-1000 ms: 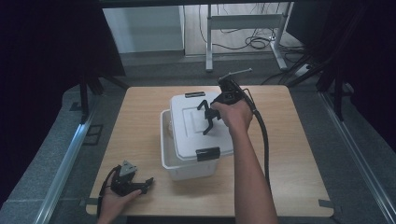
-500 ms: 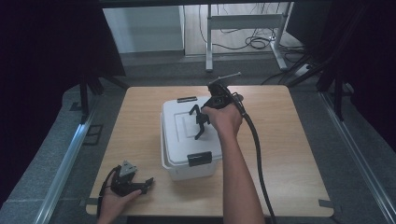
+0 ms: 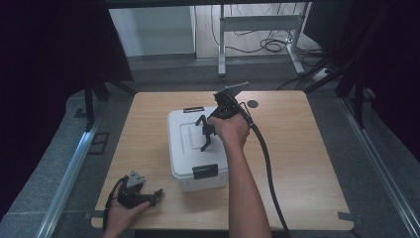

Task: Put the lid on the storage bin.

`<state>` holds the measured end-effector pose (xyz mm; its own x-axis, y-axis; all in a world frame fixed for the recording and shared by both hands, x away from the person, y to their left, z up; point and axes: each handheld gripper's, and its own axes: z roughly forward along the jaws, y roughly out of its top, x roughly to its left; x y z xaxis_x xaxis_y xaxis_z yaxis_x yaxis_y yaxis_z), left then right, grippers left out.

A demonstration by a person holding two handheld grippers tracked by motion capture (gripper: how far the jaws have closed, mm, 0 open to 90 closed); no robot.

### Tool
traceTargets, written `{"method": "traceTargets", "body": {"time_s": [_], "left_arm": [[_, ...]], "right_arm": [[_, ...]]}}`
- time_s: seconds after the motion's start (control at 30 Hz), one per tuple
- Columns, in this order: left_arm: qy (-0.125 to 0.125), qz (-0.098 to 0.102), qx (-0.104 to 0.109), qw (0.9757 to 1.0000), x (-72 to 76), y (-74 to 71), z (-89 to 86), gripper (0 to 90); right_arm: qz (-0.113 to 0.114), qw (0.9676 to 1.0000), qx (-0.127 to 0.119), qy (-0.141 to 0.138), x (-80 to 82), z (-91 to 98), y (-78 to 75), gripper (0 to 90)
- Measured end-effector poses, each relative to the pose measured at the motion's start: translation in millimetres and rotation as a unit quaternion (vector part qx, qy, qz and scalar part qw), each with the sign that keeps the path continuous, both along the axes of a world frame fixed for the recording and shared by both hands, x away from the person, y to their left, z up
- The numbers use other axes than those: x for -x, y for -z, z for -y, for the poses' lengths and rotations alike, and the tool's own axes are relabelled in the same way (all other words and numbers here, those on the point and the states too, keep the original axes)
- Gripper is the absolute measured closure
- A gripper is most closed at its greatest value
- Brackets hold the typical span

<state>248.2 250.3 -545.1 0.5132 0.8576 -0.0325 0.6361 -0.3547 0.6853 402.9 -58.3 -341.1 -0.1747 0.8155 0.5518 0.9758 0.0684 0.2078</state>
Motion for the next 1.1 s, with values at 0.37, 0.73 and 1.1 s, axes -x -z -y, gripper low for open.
{"method": "traceTargets", "body": {"time_s": [0.37,0.73,1.1], "left_arm": [[0.001,-0.001,-0.001,1.0,0.1,-0.1,-0.2,12.3],[0.001,0.0,0.001,1.0,0.0,0.1,-0.2,12.3],[0.002,-0.001,0.001,1.0,-0.2,0.1,-0.3,12.2]], "right_arm": [[-0.008,0.9998,-0.008,0.013,-0.1,-1.0,16.6,85.1],[-0.006,0.9998,-0.014,0.015,-2.7,0.5,23.1,84.9],[-0.005,0.9995,-0.028,0.01,-4.1,3.2,26.2,84.1]]}}
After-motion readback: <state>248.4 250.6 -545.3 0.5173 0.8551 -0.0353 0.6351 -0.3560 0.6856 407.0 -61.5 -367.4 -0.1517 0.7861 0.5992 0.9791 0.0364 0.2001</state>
